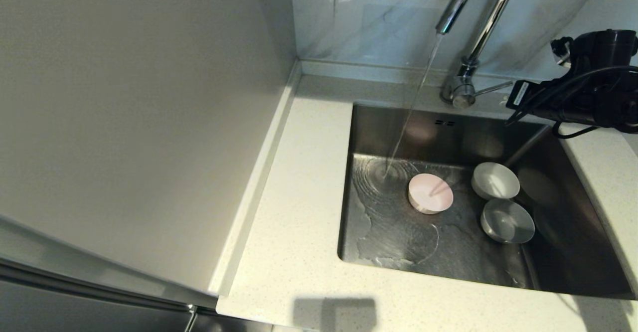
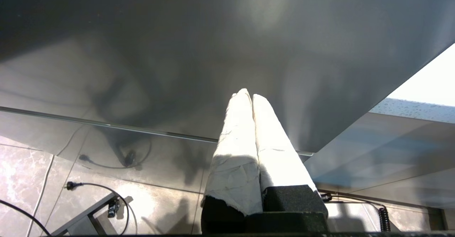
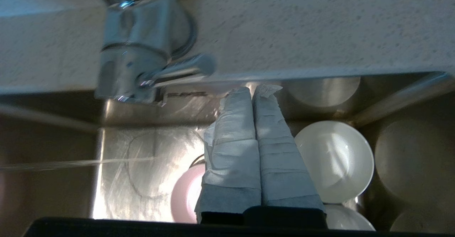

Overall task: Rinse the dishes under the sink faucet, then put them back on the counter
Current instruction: Turn off the faucet

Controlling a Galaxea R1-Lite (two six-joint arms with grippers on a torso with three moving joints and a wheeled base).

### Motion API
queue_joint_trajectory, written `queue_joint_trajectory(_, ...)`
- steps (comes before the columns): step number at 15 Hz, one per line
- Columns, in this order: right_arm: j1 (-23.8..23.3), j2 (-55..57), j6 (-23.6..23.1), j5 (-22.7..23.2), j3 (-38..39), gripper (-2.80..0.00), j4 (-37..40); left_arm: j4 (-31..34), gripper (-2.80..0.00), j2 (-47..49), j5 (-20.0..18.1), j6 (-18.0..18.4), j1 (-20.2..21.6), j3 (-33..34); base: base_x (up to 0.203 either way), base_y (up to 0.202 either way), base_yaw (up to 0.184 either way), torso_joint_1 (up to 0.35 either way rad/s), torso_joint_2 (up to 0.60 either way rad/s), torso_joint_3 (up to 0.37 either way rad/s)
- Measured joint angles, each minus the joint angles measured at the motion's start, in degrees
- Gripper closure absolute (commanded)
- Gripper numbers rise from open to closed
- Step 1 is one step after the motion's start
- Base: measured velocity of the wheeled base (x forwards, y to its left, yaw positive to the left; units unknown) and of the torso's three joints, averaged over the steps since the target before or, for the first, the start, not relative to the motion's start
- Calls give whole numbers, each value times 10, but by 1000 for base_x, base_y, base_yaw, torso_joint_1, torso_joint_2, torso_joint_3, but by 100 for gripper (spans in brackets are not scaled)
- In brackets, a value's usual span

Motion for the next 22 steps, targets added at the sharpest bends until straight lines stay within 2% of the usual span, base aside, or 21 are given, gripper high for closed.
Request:
queue_joint_trajectory(6,-3,12,0,13,-20,0,1,0,0,0,0,0,0,0,0,0,0,0,0,0)
queue_joint_trajectory(12,17,-1,-2,22,-23,0,2,0,0,0,0,0,0,0,0,0,0,0,0,0)
queue_joint_trajectory(22,44,29,-3,19,-98,0,0,0,0,0,0,0,0,0,0,0,0,0,0,0)
